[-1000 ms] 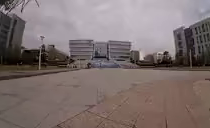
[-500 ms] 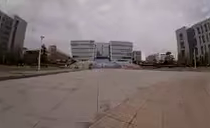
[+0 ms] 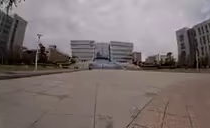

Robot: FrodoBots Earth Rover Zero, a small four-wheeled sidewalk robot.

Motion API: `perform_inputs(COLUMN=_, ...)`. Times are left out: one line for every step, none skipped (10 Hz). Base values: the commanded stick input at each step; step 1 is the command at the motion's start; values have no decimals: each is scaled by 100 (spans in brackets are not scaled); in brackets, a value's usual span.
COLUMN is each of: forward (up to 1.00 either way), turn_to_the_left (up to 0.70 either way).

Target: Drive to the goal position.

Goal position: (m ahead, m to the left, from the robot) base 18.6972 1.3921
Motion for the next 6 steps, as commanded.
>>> perform_inputs(forward=100, turn_to_the_left=0)
perform_inputs(forward=100, turn_to_the_left=0)
perform_inputs(forward=100, turn_to_the_left=0)
perform_inputs(forward=100, turn_to_the_left=0)
perform_inputs(forward=100, turn_to_the_left=0)
perform_inputs(forward=100, turn_to_the_left=0)
